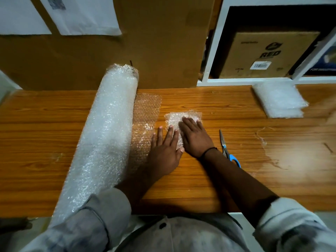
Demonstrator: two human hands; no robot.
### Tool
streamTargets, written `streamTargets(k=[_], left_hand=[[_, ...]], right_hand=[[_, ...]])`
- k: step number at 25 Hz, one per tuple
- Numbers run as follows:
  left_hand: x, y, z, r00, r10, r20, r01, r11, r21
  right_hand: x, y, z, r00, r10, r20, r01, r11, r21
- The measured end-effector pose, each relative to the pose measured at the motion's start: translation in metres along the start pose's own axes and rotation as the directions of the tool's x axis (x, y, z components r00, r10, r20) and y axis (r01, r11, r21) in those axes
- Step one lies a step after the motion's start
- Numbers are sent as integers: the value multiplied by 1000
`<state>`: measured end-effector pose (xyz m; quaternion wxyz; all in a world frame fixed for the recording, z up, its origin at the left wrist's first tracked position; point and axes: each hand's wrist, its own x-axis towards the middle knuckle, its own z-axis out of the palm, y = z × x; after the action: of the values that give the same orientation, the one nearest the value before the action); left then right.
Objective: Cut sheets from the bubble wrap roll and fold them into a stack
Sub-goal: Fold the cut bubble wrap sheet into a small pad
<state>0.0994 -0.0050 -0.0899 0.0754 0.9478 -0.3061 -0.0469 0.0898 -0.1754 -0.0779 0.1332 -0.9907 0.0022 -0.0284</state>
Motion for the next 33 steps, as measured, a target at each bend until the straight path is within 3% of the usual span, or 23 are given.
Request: streamTargets(k=[2, 4, 6, 8, 13, 18, 23, 33], left_hand=[[2, -1, -6, 999, 11, -35, -12, 1000, -27], [9, -3, -8, 996, 28, -83, -30, 999, -24], [19, -7, -9, 994, 43, -102, -45, 999, -9], [32, -10, -10, 995, 52, -84, -51, 999, 15], [52, -11, -8, 999, 47, 6, -47, 995, 88], [56, -1, -1, 1000, -18, 0, 18, 996, 88], [71, 24, -7, 995, -97, -29, 97, 995, 19], [162, 162, -40, 996, 60, -60, -64, 995, -76]], right_hand=[[-2, -4, -7, 985, 127, -117, -123, 992, 37], [-3, -6, -18, 916, 354, -190, -344, 935, 84], [0, -6, -29, 844, 528, -93, -522, 849, 79], [6, -6, -34, 815, 579, -4, -578, 814, 53], [27, -6, -36, 823, 562, 79, -567, 808, 159], [31, 0, -39, 903, 429, 6, -381, 794, 473], [32, 25, -49, 930, 352, -107, -245, 808, 536], [25, 177, -128, 844, 441, -306, -206, 793, 574]])
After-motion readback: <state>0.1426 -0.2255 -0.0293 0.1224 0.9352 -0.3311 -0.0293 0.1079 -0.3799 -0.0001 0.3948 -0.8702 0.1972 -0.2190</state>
